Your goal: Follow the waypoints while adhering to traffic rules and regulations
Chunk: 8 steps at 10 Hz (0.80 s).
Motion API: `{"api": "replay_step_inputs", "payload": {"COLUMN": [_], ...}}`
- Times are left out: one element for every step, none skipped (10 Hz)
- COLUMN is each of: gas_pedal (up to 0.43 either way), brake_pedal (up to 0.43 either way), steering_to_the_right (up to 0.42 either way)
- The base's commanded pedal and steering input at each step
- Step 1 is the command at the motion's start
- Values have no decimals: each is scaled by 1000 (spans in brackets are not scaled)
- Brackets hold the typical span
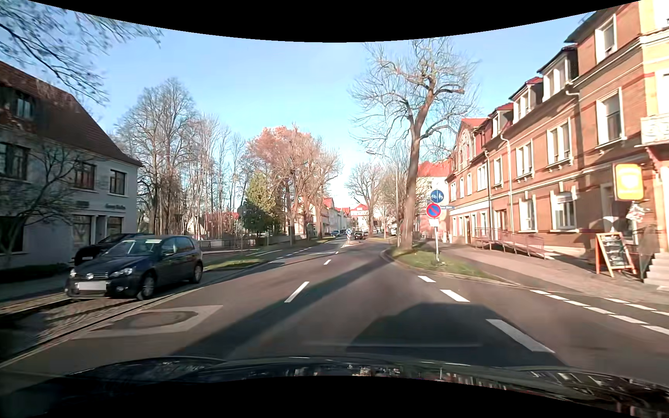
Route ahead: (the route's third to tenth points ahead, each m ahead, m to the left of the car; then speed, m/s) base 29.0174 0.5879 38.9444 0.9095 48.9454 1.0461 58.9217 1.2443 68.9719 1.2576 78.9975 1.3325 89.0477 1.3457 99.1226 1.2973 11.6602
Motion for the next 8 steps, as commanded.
{"api": "replay_step_inputs", "payload": {"gas_pedal": [98, 98, 98, 98, 98, 98, 98, 98], "brake_pedal": [0, 0, 0, 0, 0, 0, 0, 0], "steering_to_the_right": [-3, -3, -3, -3, -3, -1, 1, 2]}}
